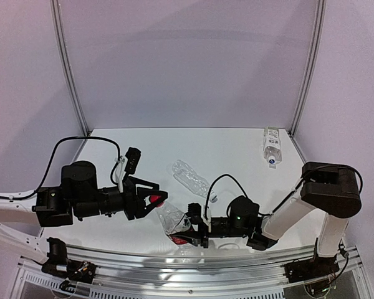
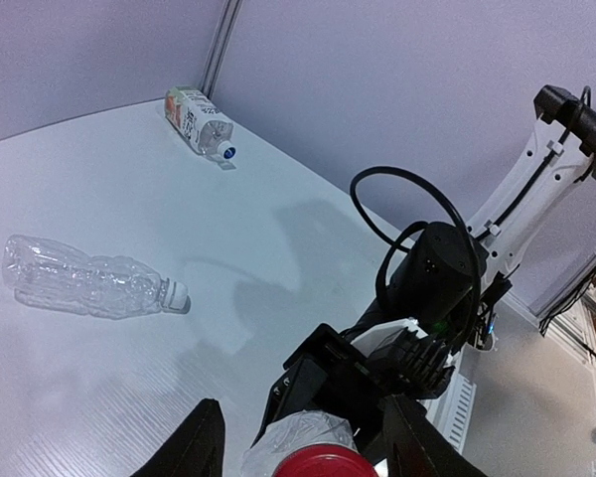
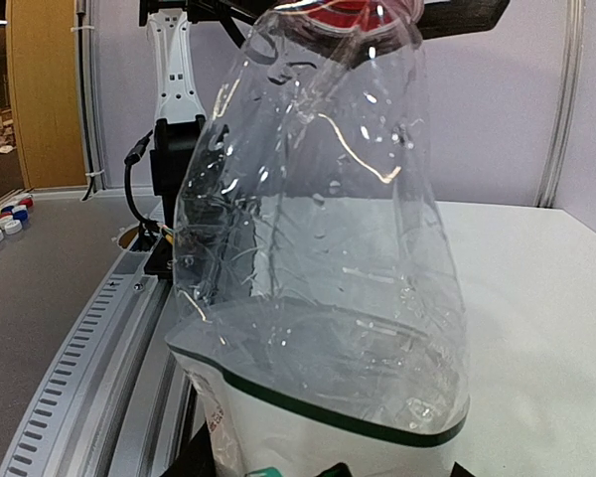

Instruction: Unscrew the bottle caps

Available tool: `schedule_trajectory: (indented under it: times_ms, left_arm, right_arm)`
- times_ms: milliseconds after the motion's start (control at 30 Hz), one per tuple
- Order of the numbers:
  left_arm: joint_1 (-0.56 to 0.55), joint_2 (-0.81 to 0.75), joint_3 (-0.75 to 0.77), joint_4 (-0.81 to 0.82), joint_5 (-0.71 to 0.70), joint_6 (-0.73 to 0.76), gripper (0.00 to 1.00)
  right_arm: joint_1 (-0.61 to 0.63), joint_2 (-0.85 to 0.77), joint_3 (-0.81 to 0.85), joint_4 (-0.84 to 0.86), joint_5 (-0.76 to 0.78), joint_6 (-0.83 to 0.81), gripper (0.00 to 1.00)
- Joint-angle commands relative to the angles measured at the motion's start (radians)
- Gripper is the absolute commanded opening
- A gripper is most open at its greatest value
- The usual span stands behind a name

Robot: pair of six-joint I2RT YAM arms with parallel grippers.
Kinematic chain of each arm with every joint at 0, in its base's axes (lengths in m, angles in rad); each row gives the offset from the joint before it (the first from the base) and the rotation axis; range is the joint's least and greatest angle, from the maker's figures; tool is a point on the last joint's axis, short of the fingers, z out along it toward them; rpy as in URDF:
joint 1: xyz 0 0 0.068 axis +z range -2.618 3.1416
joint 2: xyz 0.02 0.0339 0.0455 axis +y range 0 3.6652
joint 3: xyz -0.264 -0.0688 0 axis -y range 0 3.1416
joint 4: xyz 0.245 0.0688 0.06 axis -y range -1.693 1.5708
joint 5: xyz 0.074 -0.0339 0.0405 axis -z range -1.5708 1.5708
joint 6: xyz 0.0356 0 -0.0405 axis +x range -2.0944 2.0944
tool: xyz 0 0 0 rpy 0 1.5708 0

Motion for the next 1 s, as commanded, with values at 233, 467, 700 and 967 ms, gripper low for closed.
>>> schedule_trajectory:
  times_ms: [233, 467, 700, 967]
  left_arm:
    - [0.008, 0.040, 0.006, 0.019, 0.015, -0.025, 0.29]
    - [-0.003, 0.061, 0.043, -0.039, -0.143, -0.136, 0.27]
    - [-0.035, 0.148, 0.156, -0.190, -0.385, -0.331, 0.23]
    - [-0.041, 0.227, 0.221, -0.253, -0.513, -0.446, 0.26]
  right_arm:
    - [-0.007, -0.022, -0.009, 0.011, 0.004, 0.006, 0.45]
    - [-0.007, -0.015, 0.017, -0.040, 0.238, -0.004, 0.45]
    - [0.028, -0.008, 0.068, -0.147, 0.482, -0.056, 0.44]
    - [0.075, 0.047, 0.153, -0.230, 0.635, -0.134, 0.44]
